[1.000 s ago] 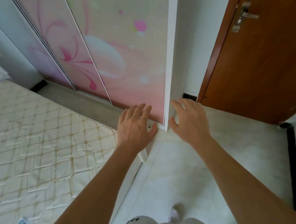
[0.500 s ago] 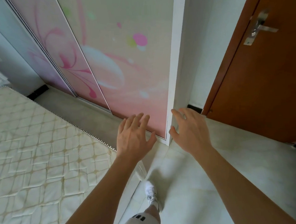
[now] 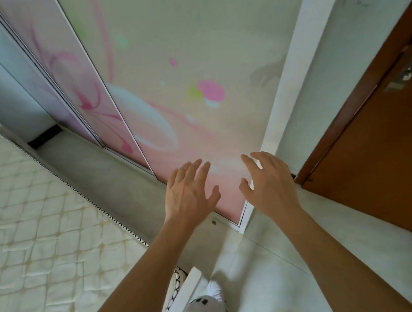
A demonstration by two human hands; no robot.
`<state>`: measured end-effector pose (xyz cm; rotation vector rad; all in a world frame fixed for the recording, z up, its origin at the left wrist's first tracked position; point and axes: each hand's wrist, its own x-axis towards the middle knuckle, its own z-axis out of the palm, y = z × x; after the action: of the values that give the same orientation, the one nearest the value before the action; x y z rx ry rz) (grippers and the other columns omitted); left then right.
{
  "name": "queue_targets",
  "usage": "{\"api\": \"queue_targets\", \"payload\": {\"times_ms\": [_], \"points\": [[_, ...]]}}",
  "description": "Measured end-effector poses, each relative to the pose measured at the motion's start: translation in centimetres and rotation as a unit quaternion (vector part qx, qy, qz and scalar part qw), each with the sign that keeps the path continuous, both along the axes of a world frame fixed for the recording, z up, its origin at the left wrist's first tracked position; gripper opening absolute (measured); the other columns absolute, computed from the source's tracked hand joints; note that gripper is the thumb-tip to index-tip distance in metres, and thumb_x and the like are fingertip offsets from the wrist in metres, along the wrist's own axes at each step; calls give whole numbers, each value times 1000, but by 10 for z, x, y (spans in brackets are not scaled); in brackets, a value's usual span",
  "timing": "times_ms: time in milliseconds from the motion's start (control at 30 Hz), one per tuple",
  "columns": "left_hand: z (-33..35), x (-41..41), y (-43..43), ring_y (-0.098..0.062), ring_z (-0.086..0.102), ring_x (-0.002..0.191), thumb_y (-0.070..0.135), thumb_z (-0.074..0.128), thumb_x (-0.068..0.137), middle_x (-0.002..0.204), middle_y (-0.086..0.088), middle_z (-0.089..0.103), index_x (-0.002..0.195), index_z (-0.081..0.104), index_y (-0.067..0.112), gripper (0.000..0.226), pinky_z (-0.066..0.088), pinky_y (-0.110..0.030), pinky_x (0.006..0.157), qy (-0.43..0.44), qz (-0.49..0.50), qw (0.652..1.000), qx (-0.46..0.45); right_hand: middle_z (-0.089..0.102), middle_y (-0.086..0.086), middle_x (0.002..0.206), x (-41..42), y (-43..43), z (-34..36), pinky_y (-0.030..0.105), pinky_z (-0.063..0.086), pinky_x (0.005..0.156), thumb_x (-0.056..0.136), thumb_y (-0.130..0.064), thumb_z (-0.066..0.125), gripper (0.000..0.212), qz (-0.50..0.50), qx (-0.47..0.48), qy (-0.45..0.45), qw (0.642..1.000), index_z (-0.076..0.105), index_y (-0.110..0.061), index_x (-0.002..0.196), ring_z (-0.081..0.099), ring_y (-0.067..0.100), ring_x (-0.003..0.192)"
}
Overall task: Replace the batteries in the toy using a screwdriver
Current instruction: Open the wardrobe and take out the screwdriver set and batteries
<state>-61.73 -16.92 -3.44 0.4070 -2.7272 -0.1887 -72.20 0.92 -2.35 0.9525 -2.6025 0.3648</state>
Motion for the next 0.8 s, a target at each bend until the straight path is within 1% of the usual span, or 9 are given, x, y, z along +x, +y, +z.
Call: {"api": "queue_targets", "payload": {"times_ms": [167,333,533,667,800], "points": [[-2,-52,-22,-32,56,126,47,51,89,141,-7,58,136,57,16,57,44,-52,104,3,-19,1000,-2,65,12,123,-44,-22,-2,43,51,96,85,-30,55,48,8,-1,7,1000,63,-12,129,60,30,116],[-5,-74,-20,-30,55,126,44,54,88,141,-6,58,136,57,15,56,43,-50,105,17,-24,999,13,64,11,125,-69,-27,0,41,48,99,86,-29,55,48,17,6,20,1000,62,-13,130,58,29,118],[7,-91,-19,-30,54,128,44,53,89,142,-7,57,137,57,15,57,44,-49,106,29,18,999,29,62,10,127,-91,-33,16,42,48,100,85,-28,54,49,55,2,32,998,60,-13,131,56,29,121],[28,-106,-22,-29,59,123,40,56,87,138,-6,60,134,59,12,54,47,-47,101,92,12,994,53,60,12,133,-102,-43,49,47,44,105,87,-25,55,48,74,-33,68,994,60,-12,132,53,32,126],[64,-122,-42,-29,58,123,34,60,87,138,-8,59,134,60,9,53,47,-48,100,170,-3,985,28,57,14,138,-106,-56,103,51,40,109,87,-20,55,48,100,-68,145,982,60,-12,134,50,34,132]]}}
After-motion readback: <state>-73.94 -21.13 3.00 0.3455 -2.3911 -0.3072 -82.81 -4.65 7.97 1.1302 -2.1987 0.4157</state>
